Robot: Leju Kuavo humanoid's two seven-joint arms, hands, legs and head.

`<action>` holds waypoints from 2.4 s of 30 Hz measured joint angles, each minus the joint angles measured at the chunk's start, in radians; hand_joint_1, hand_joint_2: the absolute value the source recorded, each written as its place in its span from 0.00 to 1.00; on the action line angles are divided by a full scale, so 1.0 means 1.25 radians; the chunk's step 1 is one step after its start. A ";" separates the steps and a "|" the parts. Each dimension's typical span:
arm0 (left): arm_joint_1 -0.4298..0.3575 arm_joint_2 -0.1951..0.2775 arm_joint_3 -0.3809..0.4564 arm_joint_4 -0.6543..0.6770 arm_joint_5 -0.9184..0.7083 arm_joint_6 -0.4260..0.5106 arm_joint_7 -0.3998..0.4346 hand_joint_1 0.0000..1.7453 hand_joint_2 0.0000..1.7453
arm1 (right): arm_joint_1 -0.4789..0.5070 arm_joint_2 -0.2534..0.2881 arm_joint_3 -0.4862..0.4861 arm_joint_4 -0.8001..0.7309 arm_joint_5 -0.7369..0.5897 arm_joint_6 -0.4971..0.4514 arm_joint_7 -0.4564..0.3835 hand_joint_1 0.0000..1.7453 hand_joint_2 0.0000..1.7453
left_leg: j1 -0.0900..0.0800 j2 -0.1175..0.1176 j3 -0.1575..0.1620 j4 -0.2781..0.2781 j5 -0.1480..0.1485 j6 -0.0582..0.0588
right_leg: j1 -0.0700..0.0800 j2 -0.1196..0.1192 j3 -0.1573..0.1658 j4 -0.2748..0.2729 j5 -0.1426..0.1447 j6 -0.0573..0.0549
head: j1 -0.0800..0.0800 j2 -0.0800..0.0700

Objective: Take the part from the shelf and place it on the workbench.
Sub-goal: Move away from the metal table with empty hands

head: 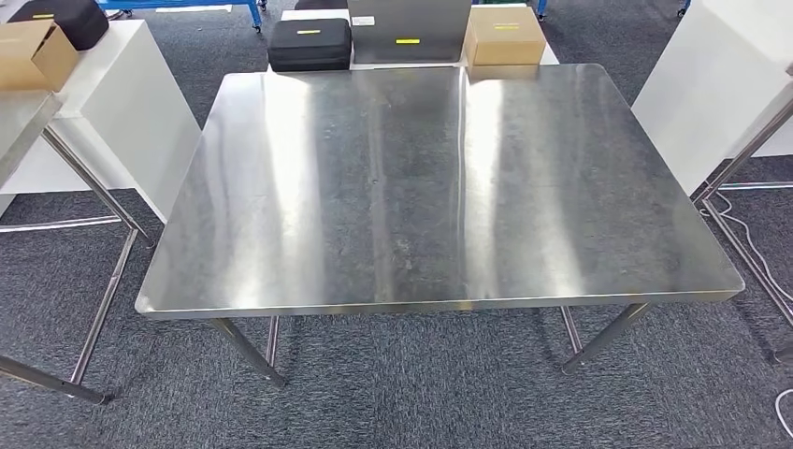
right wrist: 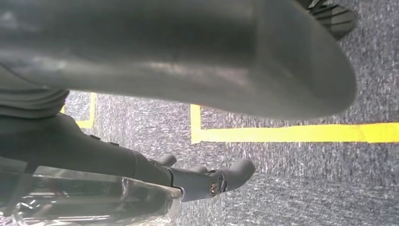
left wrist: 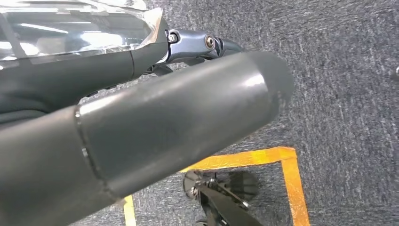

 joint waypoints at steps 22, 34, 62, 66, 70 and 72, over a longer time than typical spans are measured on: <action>-0.002 0.014 0.000 0.000 -0.001 -0.025 -0.017 0.00 0.00 | -0.007 0.005 0.007 0.000 -0.002 -0.008 0.007 0.00 0.00 | -0.013 -0.001 -0.079 0.009 0.033 0.009 | -0.006 0.003 0.032 -0.011 -0.028 0.001 | 0.002 0.000; -0.009 0.015 0.000 0.000 -0.001 -0.024 -0.018 0.00 0.00 | -0.008 0.006 0.007 0.000 -0.001 -0.008 0.011 0.00 0.00 | -0.014 -0.003 0.065 -0.055 -0.018 0.018 | 0.004 -0.003 -0.061 0.009 0.053 0.026 | 0.002 0.000; -0.012 0.016 -0.001 -0.001 0.004 -0.020 -0.025 0.00 0.00 | -0.007 0.006 0.007 0.001 -0.006 -0.007 0.016 0.00 0.00 | -0.014 -0.003 0.031 -0.016 0.007 0.022 | 0.007 -0.004 -0.030 0.007 0.016 0.006 | -0.002 0.000; -0.014 0.020 -0.002 -0.001 -0.002 -0.020 -0.024 0.00 0.00 | -0.007 0.009 0.007 0.002 -0.010 -0.009 0.019 0.00 0.00 | -0.020 -0.002 0.045 -0.064 0.015 0.038 | 0.005 -0.004 -0.043 0.006 0.031 0.028 | -0.001 0.000; -0.019 0.018 -0.004 -0.002 -0.002 -0.020 -0.022 0.00 0.00 | -0.007 0.008 0.007 0.002 -0.010 -0.010 0.019 0.00 0.00 | -0.014 0.006 0.016 -0.077 0.049 0.049 | 0.003 0.001 -0.094 0.130 -0.066 0.021 | 0.007 0.000; -0.019 0.018 -0.004 -0.002 -0.002 -0.021 -0.022 0.00 0.00 | -0.007 0.007 0.007 0.002 -0.009 -0.010 0.019 0.00 0.00 | -0.013 0.009 -0.009 -0.069 0.062 0.047 | -0.001 0.001 -0.111 0.212 -0.097 0.027 | 0.009 0.000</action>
